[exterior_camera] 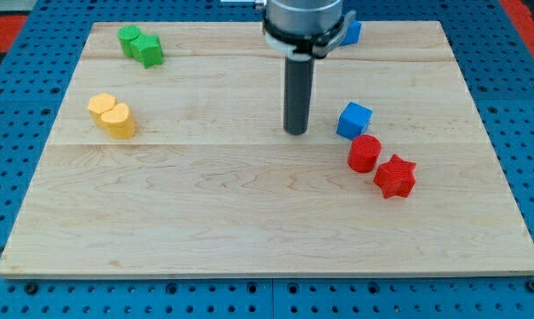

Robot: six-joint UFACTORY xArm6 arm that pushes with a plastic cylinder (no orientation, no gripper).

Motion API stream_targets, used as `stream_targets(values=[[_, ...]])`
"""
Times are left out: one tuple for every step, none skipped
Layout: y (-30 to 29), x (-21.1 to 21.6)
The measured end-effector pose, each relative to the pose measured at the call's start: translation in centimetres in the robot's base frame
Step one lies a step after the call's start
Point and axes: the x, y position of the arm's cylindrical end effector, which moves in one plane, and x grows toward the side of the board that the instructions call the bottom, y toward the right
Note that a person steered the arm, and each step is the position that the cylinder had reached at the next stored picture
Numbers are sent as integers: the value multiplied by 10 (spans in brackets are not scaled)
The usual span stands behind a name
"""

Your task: Slide the blue cube towards the center of the board

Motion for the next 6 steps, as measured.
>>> stream_targets(values=[[25, -35], [82, -40], [113, -28], [114, -3], [113, 11], [104, 11]])
